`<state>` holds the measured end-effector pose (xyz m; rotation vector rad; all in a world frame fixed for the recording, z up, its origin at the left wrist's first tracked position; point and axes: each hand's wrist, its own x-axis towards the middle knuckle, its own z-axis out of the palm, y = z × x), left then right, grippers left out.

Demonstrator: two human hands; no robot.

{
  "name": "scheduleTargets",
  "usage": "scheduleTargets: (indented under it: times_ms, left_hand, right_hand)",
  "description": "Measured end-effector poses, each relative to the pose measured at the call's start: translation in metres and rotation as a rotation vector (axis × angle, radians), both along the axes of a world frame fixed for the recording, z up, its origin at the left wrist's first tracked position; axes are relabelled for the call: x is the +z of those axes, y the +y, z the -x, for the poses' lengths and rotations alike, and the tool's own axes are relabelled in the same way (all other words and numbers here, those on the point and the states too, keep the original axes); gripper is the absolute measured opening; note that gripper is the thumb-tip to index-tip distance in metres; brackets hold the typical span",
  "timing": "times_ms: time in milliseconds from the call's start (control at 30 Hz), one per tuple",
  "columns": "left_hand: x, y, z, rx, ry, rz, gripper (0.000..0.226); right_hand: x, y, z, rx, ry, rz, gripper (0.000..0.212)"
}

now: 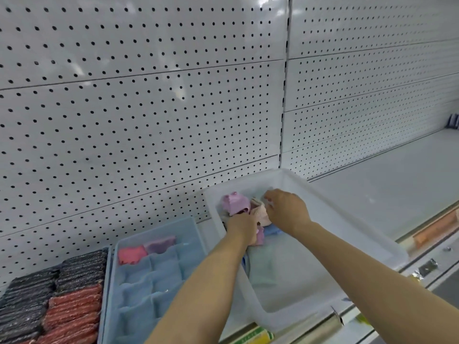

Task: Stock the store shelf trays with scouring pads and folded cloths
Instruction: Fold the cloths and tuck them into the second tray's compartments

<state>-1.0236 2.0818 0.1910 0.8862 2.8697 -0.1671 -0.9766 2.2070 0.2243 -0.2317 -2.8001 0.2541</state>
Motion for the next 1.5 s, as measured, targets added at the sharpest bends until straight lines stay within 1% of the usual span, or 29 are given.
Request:
scheduleTargets:
  times_ms: [67, 133, 167, 267, 300, 333, 400, 433, 533, 633, 667, 733, 800, 833, 867, 933, 1033, 1100, 1167, 1233, 1333, 1367, 1433, 1467, 1500]
  left_hand:
    - [0.005, 0.002, 0.004, 0.015, 0.008, 0.003, 0.036]
    - [0.022, -0.002, 0.006, 0.067, 0.024, -0.040, 0.030]
    - [0.035, -0.005, 0.007, 0.096, 0.040, -0.100, 0.027]
    - [0.082, -0.023, 0.012, 0.143, 0.092, -0.392, 0.022]
    - [0.099, -0.031, 0.013, 0.147, 0.091, -0.462, 0.019]
    - [0.116, -0.040, 0.014, 0.140, 0.072, -0.524, 0.016]
    - [0.145, -0.058, 0.017, 0.118, -0.025, -0.660, 0.011]
    - [0.156, -0.067, 0.018, 0.110, -0.089, -0.744, 0.010]
    - [0.173, -0.092, 0.017, 0.147, -0.278, -1.055, 0.010]
    - [0.176, -0.110, 0.012, 0.232, -0.380, -1.308, 0.022]
    - [0.173, -0.116, 0.012, 0.268, -0.431, -1.360, 0.029]
    - [0.163, -0.129, 0.010, 0.310, -0.518, -1.400, 0.046]
    - [0.151, -0.140, 0.009, 0.340, -0.503, -1.426, 0.063]
    - [0.146, -0.145, 0.009, 0.365, -0.467, -1.450, 0.068]
    - [0.143, -0.150, 0.008, 0.396, -0.433, -1.478, 0.067]
    - [0.139, -0.161, 0.008, 0.450, -0.441, -1.516, 0.060]
    - [0.135, -0.179, 0.008, 0.482, -0.547, -1.532, 0.045]
    - [0.132, -0.188, 0.006, 0.477, -0.557, -1.569, 0.034]
    - [0.129, -0.195, 0.005, 0.467, -0.501, -1.604, 0.026]
    - [0.126, -0.201, 0.003, 0.451, -0.433, -1.619, 0.024]
    - [0.117, -0.209, 0.003, 0.417, -0.320, -1.627, 0.031]
    - [0.114, -0.212, 0.003, 0.411, -0.286, -1.614, 0.034]
    - [0.110, -0.218, 0.003, 0.411, -0.251, -1.586, 0.036]
    - [0.109, -0.221, 0.003, 0.415, -0.263, -1.580, 0.034]
    - [0.108, -0.224, 0.003, 0.411, -0.295, -1.569, 0.030]
  right_hand:
    - [-0.008, 0.005, 0.001, 0.017, 0.001, 0.032, 0.025]
    - [-0.012, 0.007, 0.003, 0.048, 0.001, 0.121, 0.028]
    - [-0.011, 0.006, 0.005, 0.073, 0.009, 0.177, 0.032]
    - [0.005, -0.002, 0.012, 0.204, 0.031, 0.401, 0.053]
    - [0.013, -0.007, 0.013, 0.244, 0.031, 0.509, 0.055]
    - [0.022, -0.012, 0.015, 0.277, 0.031, 0.618, 0.053]
    - [0.035, -0.024, 0.020, 0.319, 0.049, 0.781, 0.037]
    - [0.043, -0.031, 0.022, 0.334, 0.056, 0.845, 0.033]
    - [0.058, -0.048, 0.028, 0.386, 0.073, 1.083, 0.039]
    - [0.071, -0.067, 0.031, 0.439, 0.095, 1.297, 0.019]
    - [0.074, -0.073, 0.033, 0.443, 0.093, 1.378, 0.017]
    - [0.077, -0.086, 0.038, 0.413, 0.069, 1.499, 0.017]
    - [0.079, -0.098, 0.041, 0.359, 0.028, 1.541, 0.018]
    - [0.079, -0.103, 0.042, 0.347, 0.007, 1.547, 0.017]
    - [0.078, -0.107, 0.043, 0.346, -0.016, 1.557, 0.017]
    - [0.078, -0.117, 0.044, 0.361, -0.055, 1.586, 0.017]
    - [0.074, -0.127, 0.047, 0.390, -0.084, 1.599, 0.013]
    - [0.072, -0.135, 0.048, 0.410, -0.089, 1.607, 0.018]
    - [0.070, -0.144, 0.050, 0.426, -0.098, 1.624, 0.026]
    - [0.069, -0.153, 0.050, 0.415, -0.115, 1.652, 0.026]
    - [0.068, -0.161, 0.051, 0.382, -0.207, 1.738, 0.025]
    - [0.066, -0.163, 0.051, 0.419, -0.242, 1.702, 0.024]
    - [0.059, -0.167, 0.050, 0.498, -0.262, 1.519, 0.022]
    - [0.055, -0.169, 0.051, 0.508, -0.246, 1.438, 0.025]
    - [0.051, -0.172, 0.052, 0.498, -0.224, 1.401, 0.027]
